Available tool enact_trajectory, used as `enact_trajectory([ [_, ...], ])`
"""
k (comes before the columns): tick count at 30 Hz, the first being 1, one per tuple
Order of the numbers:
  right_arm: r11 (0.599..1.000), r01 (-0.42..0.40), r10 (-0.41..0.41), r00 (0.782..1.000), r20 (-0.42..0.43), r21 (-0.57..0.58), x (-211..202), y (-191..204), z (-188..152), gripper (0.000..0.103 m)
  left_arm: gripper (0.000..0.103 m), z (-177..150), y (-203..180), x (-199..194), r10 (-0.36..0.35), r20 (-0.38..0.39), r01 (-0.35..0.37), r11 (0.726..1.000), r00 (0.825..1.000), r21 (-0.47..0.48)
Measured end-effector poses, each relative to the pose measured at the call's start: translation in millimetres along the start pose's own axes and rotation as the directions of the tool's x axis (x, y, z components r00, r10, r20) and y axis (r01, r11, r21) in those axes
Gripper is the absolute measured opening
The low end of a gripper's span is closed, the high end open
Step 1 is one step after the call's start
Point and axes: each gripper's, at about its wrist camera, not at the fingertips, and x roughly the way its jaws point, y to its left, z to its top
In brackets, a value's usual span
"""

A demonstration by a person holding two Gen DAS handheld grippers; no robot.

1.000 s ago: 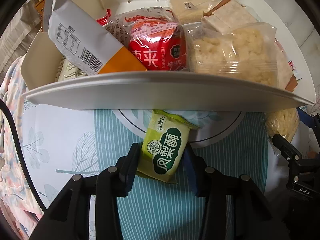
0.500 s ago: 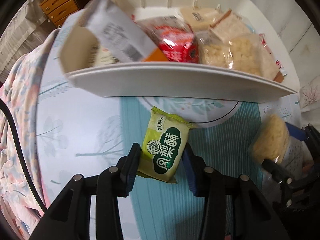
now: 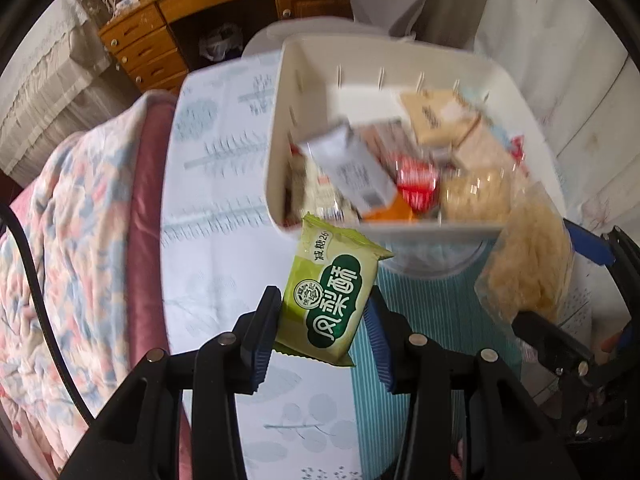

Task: Organize snacks
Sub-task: 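Carry both packets into the white tray and open both tools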

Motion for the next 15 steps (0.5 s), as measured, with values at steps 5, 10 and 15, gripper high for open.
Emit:
enact_trajectory([
  [5, 0.999, 0.027, -0.028, 0.997, 0.072, 0.020, -5, 2, 36, 0.087, 0.041, 35, 6, -27, -0.020, 0.072, 0.017, 0.999, 0.997, 0.038],
  [10, 0.997, 0.074, -0.077, 0.990, 0.117, 0.033, -2, -3, 64, 0.088, 0.041, 75, -2, -45, -0.048, 0.148, 0.037, 0.996, 0.988, 0.077],
  [15, 0.988, 0.110, -0.124, 0.983, 0.136, 0.109, 3, -23, 79, 0.089, 0.041, 102, -11, -39, -0.085, 0.175, 0.072, 0.994, 0.981, 0.078],
])
